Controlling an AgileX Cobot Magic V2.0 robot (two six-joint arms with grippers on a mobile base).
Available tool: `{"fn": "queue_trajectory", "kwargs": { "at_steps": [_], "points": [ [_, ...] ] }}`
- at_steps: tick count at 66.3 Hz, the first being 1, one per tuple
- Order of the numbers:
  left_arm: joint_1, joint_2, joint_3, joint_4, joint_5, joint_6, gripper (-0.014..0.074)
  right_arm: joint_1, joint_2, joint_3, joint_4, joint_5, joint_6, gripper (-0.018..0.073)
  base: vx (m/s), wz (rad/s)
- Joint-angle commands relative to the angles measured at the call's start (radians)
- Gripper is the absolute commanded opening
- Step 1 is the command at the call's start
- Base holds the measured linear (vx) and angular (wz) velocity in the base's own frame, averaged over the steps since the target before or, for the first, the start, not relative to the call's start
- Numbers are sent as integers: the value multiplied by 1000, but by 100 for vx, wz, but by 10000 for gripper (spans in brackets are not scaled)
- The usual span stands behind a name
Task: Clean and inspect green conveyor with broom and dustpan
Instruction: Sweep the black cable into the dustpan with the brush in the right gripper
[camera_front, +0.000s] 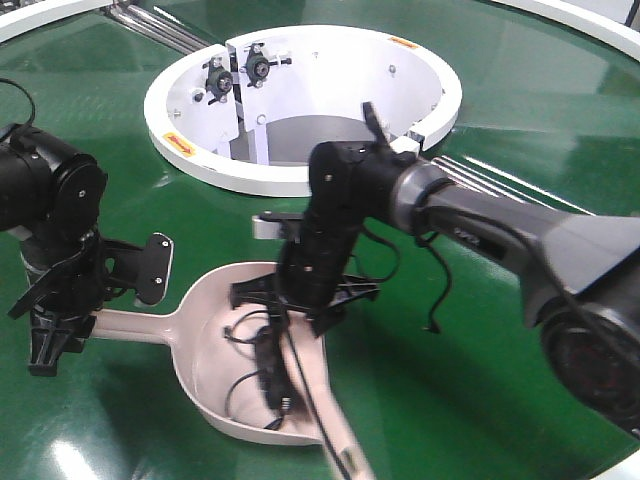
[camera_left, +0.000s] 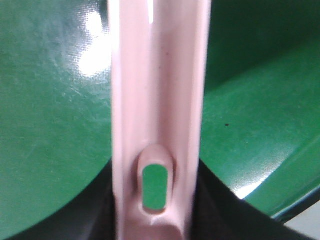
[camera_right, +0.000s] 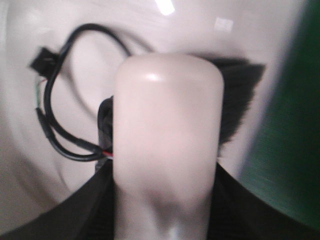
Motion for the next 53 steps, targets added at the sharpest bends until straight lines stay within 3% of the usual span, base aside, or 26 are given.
{"fn": "queue_trajectory", "kwargs": {
  "at_steps": [1, 24, 34, 53],
  "points": [
    [-12, -35, -27, -19, 5, 17, -22, 22, -49, -72, 50, 43, 4, -6, 0, 0],
    [-12, -35, -27, -19, 5, 17, -22, 19, -82, -94, 64, 43, 11, -6, 0, 0],
    [-12, -35, -27, -19, 5, 17, -22, 8, -132, -83, 3, 43, 7, -6, 0, 0],
    [-12, -35, -27, -19, 5, 17, -22, -99, -273, 95, -50, 43, -28, -6, 0, 0]
  ]
}}
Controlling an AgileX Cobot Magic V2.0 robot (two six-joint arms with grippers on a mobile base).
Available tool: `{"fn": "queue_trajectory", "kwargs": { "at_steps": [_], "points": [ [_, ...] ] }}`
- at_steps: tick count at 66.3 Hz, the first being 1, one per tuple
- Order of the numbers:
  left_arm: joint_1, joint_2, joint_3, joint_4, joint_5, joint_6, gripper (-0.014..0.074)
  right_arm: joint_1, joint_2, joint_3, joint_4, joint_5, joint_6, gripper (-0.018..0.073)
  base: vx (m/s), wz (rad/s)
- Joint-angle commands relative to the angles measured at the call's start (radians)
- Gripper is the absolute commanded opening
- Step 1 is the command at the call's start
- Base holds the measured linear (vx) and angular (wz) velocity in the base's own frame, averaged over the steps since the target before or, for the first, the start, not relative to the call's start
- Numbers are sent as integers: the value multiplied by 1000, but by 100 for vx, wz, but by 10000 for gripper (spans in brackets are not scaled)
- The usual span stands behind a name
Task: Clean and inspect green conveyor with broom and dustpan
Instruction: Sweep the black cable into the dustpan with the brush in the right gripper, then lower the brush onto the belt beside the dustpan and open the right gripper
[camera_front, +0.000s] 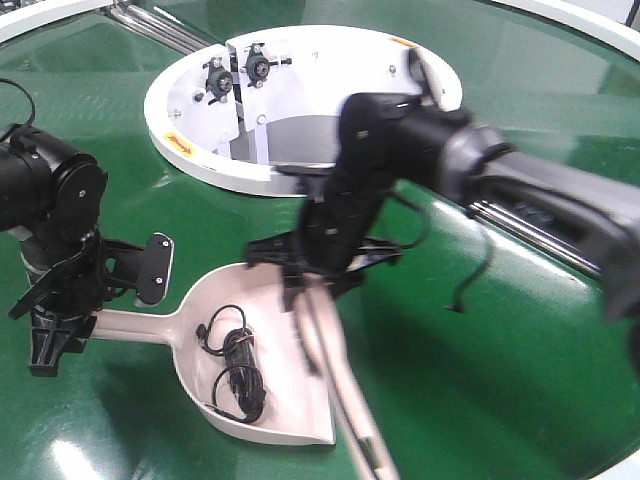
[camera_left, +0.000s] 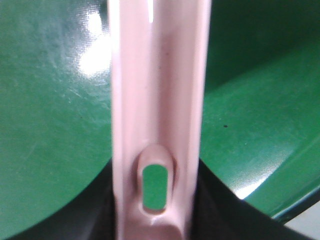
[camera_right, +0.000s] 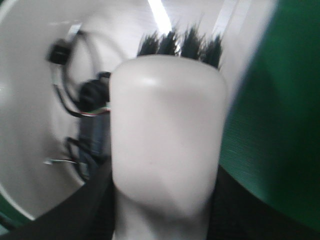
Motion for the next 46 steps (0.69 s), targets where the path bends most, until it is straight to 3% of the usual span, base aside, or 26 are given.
{"fn": "queue_trajectory", "kwargs": {
  "at_steps": [1, 27, 46],
  "points": [
    [-11, -35, -27, -16, 6, 17, -22, -52, -115, 44, -19, 55, -23, -6, 0, 0],
    [-11, -35, -27, -16, 6, 17, -22, -235, -227, 220, -106, 55, -131, -6, 0, 0],
    [-11, -35, -27, -16, 6, 17, -22, -278, -188, 271, -155, 55, -194, -6, 0, 0]
  ]
}}
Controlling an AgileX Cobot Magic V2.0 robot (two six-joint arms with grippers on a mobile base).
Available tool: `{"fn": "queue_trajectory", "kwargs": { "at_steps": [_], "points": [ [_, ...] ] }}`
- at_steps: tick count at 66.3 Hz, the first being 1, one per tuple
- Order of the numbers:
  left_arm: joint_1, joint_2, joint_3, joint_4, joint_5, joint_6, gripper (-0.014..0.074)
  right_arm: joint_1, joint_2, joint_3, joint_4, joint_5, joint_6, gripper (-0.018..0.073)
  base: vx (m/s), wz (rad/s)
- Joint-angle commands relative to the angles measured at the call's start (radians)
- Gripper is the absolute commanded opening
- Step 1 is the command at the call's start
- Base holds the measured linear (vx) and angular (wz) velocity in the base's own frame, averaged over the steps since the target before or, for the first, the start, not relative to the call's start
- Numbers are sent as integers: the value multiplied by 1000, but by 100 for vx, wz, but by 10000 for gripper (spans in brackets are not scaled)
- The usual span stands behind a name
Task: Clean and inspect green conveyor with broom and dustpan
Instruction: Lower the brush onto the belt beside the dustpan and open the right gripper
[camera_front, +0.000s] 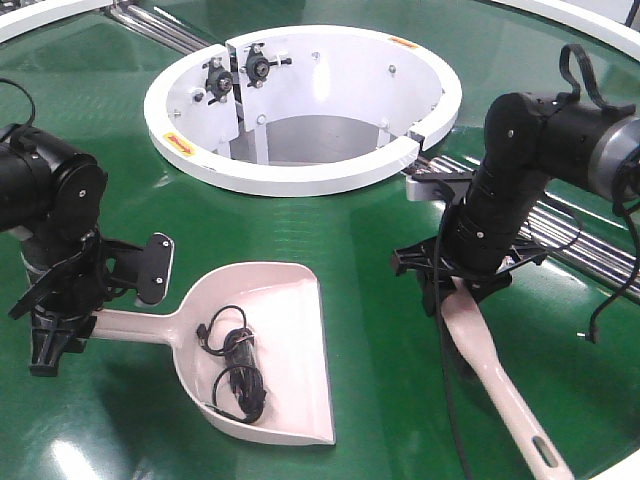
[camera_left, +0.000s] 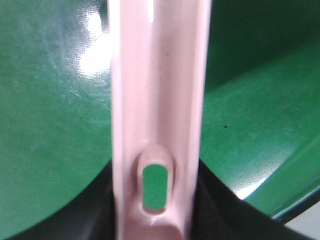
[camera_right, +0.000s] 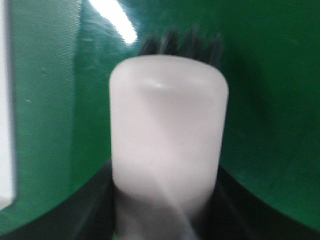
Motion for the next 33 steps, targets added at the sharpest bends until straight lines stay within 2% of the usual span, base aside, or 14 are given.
{"fn": "queue_trajectory", "kwargs": {
  "at_steps": [1, 33],
  "points": [
    [-11, -35, -27, -15, 8, 17, -22, -12, -18, -20, -9, 56, -33, -4, 0, 0],
    [-11, -35, -27, -15, 7, 17, -22, -22, 96, -20, 16, 24, -35, -3, 0, 0]
  ]
}}
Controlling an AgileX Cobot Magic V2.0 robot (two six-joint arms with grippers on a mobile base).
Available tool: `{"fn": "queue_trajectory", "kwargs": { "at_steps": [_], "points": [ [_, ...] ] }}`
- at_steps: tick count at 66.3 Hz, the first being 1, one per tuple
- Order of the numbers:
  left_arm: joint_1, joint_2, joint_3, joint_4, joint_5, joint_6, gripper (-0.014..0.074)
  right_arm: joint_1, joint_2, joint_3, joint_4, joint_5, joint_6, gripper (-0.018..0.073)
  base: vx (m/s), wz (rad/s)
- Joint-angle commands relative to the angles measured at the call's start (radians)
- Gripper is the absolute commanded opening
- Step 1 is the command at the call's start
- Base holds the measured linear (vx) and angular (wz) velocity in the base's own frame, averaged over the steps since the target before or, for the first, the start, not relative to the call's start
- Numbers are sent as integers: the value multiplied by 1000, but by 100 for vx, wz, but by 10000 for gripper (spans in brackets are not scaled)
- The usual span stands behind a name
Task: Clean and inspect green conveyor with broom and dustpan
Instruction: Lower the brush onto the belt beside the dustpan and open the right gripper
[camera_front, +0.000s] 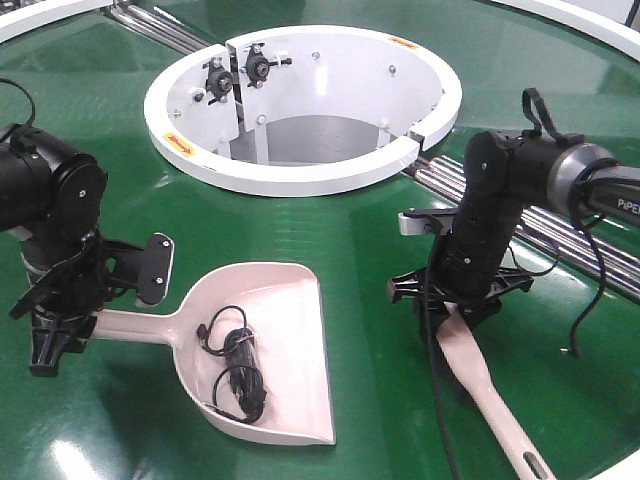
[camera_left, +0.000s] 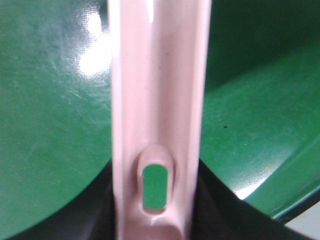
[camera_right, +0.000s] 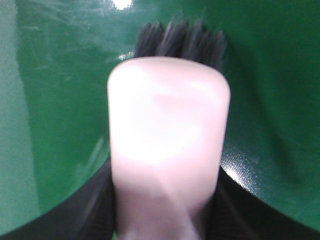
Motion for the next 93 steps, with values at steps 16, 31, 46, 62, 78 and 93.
{"fn": "queue_trajectory", "kwargs": {
  "at_steps": [16, 31, 46, 62, 78, 93],
  "points": [
    [-11, -35, -27, -14, 7, 17, -22, -5, -36, -20, 17, 24, -7, 6, 0, 0],
    [-11, -35, -27, -14, 7, 17, -22, -5, -36, -20, 15, 34, -7, 82, 0, 0],
    [-11, -35, -27, -14, 7, 17, -22, -5, -36, -20, 15, 34, -7, 284, 0, 0],
    [-11, -35, -27, -14, 7, 17, -22, -5, -36, -20, 15, 34, -3, 461, 0, 0],
    [-11, -35, -27, -14, 7, 17, -22, -5, -36, -20, 15, 34, -3, 501, 0, 0],
    [-11, -35, -27, -14, 7, 17, -22, -5, -83, -20, 12, 13, -4, 501, 0, 0]
  ]
}}
